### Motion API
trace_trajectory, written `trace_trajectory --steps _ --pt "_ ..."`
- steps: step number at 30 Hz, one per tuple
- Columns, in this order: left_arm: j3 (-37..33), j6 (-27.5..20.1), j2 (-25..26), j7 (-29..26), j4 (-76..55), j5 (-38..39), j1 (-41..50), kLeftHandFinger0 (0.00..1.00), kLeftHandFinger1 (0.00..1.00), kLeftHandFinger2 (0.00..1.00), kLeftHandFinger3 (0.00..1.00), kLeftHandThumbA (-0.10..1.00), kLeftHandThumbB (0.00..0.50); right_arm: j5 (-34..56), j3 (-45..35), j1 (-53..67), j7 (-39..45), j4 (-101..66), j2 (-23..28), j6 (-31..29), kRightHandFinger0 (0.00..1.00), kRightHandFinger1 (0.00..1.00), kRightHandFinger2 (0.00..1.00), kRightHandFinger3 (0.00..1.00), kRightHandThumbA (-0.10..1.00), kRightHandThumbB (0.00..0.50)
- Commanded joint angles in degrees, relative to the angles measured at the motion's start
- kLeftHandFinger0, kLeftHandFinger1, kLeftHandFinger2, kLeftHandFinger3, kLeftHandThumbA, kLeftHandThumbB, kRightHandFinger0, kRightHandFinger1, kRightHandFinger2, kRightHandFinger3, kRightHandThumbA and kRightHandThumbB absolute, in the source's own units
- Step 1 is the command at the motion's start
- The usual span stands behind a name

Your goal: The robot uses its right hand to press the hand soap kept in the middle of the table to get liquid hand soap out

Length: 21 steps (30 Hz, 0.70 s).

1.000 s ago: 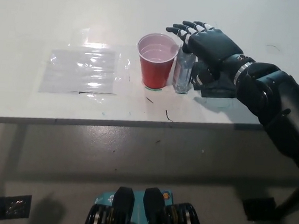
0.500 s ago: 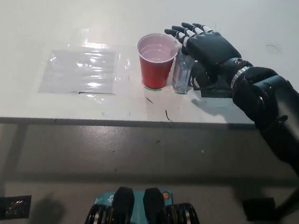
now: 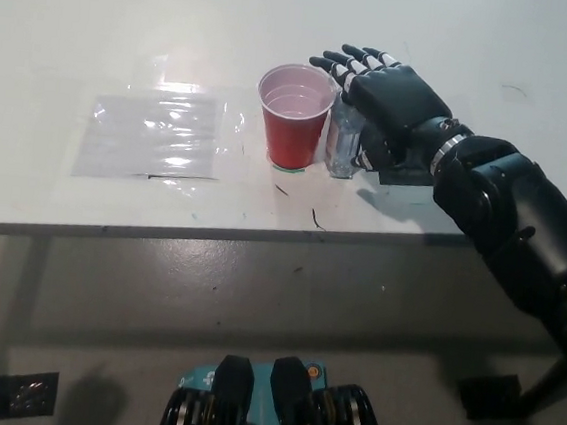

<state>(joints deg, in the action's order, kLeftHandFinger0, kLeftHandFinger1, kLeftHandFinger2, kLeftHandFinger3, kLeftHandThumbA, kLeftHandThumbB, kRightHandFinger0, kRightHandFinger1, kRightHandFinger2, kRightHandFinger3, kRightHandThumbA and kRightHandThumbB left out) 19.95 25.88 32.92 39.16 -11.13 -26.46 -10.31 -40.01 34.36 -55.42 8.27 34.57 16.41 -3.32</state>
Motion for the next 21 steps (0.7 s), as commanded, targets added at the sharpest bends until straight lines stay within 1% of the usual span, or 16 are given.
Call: trace_trajectory --steps 1,3,4,6,10,12,13,14,16,17,18,21 --pt "0.75 1.05 2.02 -0.07 -1.50 -0.23 -1.29 1.00 1.00 1.00 0.85 1.00 0.120 -0.35 2.30 5.87 5.26 5.49 -0.07 -0.30 1.00 1.00 1.00 1.00 1.00 0.499" --pt "0.70 1.05 1.93 0.11 -1.71 -0.46 -1.10 1.00 1.00 1.00 0.85 1.00 0.119 -0.50 2.51 5.96 5.40 5.49 0.11 -0.67 1.00 1.00 1.00 1.00 1.00 0.500" --pt "0.87 1.05 1.75 0.14 -1.65 -0.54 -1.13 1.00 1.00 1.00 0.85 1.00 0.106 -0.44 2.49 6.00 5.75 5.20 0.20 -0.31 1.00 1.00 1.00 1.00 1.00 0.500" --pt "0.98 1.05 1.55 0.25 -1.53 -0.62 -1.07 1.00 1.00 1.00 0.85 1.00 0.096 -0.60 2.58 5.95 5.76 5.24 0.27 -0.18 1.00 1.00 1.00 1.00 1.00 0.500" --pt "0.76 1.05 1.56 0.16 -1.53 -0.45 -0.99 1.00 1.00 1.00 0.85 1.00 0.095 -0.18 2.16 5.95 5.50 6.17 -0.05 0.21 1.00 1.00 1.00 1.00 1.00 0.499" --pt "0.99 1.05 1.40 0.29 -1.46 -0.41 -1.05 1.00 1.00 1.00 0.84 1.00 0.093 -0.34 2.41 6.17 6.35 5.88 0.02 1.02 1.00 1.00 1.00 1.00 1.00 0.482" --pt "1.05 1.05 1.34 0.40 -1.49 -0.47 -1.11 1.00 1.00 1.00 0.84 1.00 0.086 -0.25 2.47 6.20 6.22 6.14 0.07 0.45 1.00 1.00 1.00 1.00 1.00 0.475" --pt "1.02 1.05 1.36 0.47 -1.48 -0.53 -1.14 1.00 1.00 1.00 0.84 1.00 0.092 -0.34 2.65 6.16 6.11 6.32 0.20 -0.16 1.00 1.00 1.00 1.00 1.00 0.485" --pt "1.02 1.05 1.35 0.49 -1.46 -0.55 -1.16 1.00 1.00 1.00 0.84 1.00 0.093 -0.39 2.71 6.13 6.05 6.41 0.24 -0.35 1.00 1.00 1.00 1.00 1.00 0.489" --pt "0.83 1.05 1.47 0.35 -1.50 -0.62 -1.10 1.00 1.00 1.00 0.84 1.00 0.107 -0.51 2.82 5.95 5.99 6.59 0.28 -0.54 1.00 1.00 1.00 1.00 1.00 0.487" --pt "0.81 1.05 1.41 0.27 -1.57 -0.70 -0.72 1.00 1.00 1.00 0.83 1.00 0.107 -1.00 3.11 5.79 6.10 6.35 0.32 -0.24 1.00 1.00 1.00 1.00 1.00 0.497" --pt "0.54 1.05 1.78 0.05 -1.84 -0.51 -0.10 1.00 1.00 0.99 0.83 1.00 0.107 -0.83 2.76 5.45 7.03 3.53 0.63 0.80 1.00 1.00 1.00 1.00 1.00 0.476"
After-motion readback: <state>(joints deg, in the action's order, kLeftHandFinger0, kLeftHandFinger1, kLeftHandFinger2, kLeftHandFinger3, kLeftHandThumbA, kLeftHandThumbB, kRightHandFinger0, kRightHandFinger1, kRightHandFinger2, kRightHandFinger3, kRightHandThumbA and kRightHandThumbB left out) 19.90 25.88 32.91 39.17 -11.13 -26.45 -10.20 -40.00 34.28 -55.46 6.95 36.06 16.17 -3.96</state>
